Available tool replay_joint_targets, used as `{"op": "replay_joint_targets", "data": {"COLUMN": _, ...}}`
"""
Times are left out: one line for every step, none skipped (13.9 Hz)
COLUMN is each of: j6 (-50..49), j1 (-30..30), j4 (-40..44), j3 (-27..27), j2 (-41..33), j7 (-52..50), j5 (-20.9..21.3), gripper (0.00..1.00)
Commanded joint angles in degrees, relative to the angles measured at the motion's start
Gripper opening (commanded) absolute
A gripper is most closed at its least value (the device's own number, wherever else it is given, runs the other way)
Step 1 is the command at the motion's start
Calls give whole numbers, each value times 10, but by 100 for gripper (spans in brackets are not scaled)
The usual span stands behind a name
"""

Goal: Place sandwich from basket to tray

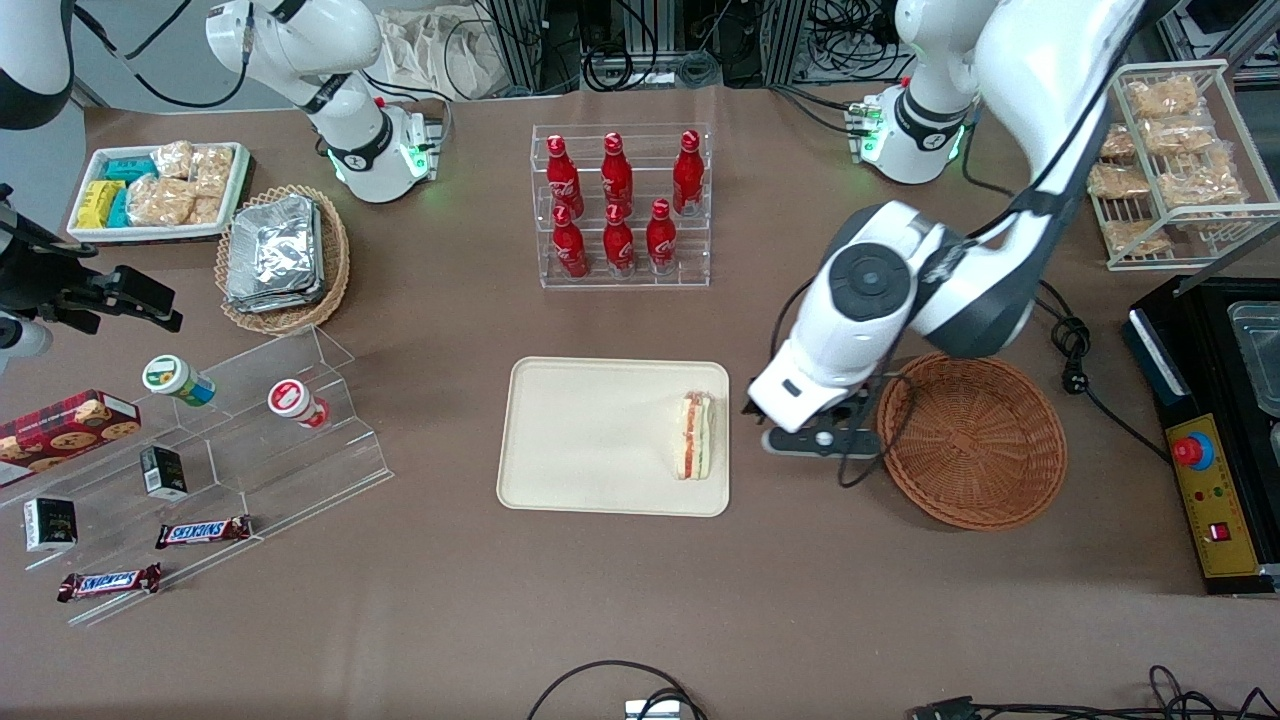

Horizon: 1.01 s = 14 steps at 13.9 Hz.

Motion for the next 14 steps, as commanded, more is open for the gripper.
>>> {"op": "replay_joint_targets", "data": {"j6": -38, "j1": 62, "j4": -39, "j3": -7, "j2": -80, "j7": 79, "j5": -49, "gripper": 100}}
{"op": "replay_joint_targets", "data": {"j6": -52, "j1": 81, "j4": -46, "j3": -2, "j2": -107, "j7": 124, "j5": -74, "gripper": 100}}
{"op": "replay_joint_targets", "data": {"j6": -70, "j1": 81, "j4": -47, "j3": 17, "j2": -127, "j7": 163, "j5": -90, "gripper": 100}}
{"op": "replay_joint_targets", "data": {"j6": -88, "j1": 59, "j4": -48, "j3": 71, "j2": -145, "j7": 193, "j5": -102, "gripper": 100}}
{"op": "replay_joint_targets", "data": {"j6": -97, "j1": 18, "j4": -49, "j3": 131, "j2": -165, "j7": 231, "j5": -116, "gripper": 100}}
{"op": "replay_joint_targets", "data": {"j6": -109, "j1": -9, "j4": -51, "j3": 189, "j2": -182, "j7": 266, "j5": -139, "gripper": 100}}
{"op": "replay_joint_targets", "data": {"j6": -114, "j1": -15, "j4": -62, "j3": 213, "j2": -202, "j7": 296, "j5": -145, "gripper": 100}}
{"op": "replay_joint_targets", "data": {"j6": -111, "j1": -15, "j4": -73, "j3": 224, "j2": -221, "j7": 318, "j5": -146, "gripper": 100}}
{"op": "replay_joint_targets", "data": {"j6": -114, "j1": -17, "j4": -73, "j3": 243, "j2": -227, "j7": 327, "j5": -149, "gripper": 100}}
{"op": "replay_joint_targets", "data": {"j6": -116, "j1": -29, "j4": -72, "j3": 264, "j2": -233, "j7": 328, "j5": -151, "gripper": 100}}
{"op": "replay_joint_targets", "data": {"j6": -118, "j1": -41, "j4": -72, "j3": 283, "j2": -235, "j7": 328, "j5": -151, "gripper": 100}}
{"op": "replay_joint_targets", "data": {"j6": -122, "j1": -47, "j4": -72, "j3": 289, "j2": -236, "j7": 328, "j5": -151, "gripper": 100}}
{"op": "replay_joint_targets", "data": {"j6": -128, "j1": -47, "j4": -71, "j3": 290, "j2": -236, "j7": 328, "j5": -150, "gripper": 100}}
{"op": "replay_joint_targets", "data": {"j6": -134, "j1": -46, "j4": -66, "j3": 290, "j2": -233, "j7": 327, "j5": -151, "gripper": 100}}
